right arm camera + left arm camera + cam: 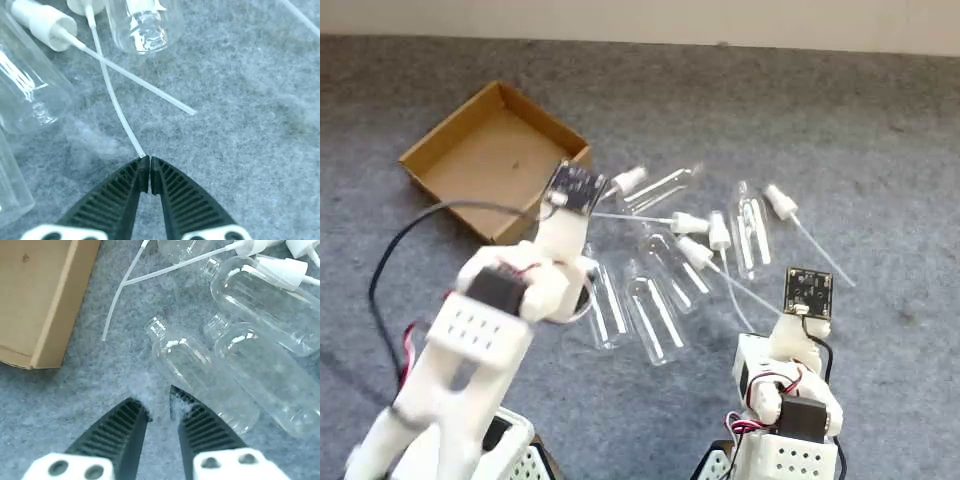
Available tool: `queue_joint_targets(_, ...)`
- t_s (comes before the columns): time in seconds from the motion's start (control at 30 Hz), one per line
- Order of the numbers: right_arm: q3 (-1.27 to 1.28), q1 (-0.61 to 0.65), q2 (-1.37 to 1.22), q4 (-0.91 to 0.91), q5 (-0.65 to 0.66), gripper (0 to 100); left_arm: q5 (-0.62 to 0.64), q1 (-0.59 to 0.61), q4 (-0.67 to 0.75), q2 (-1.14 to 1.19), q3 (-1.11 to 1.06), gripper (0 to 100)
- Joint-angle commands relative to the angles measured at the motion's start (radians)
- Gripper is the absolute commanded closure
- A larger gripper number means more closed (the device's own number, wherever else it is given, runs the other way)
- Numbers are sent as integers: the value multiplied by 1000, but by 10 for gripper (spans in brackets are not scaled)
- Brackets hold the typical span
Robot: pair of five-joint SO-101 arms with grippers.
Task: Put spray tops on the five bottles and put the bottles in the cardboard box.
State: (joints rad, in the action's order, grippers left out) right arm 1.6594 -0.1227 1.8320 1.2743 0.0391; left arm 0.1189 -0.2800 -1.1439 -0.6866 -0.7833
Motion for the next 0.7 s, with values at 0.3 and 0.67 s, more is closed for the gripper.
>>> queue_joint_targets(0.3, 119, -12, 5, -22, 2, 982, 512, -22, -261, 530, 446, 645)
queue_joint_targets(0.67, 119, -12, 5, -22, 2, 982, 554, -1, -269, 751, 486, 607)
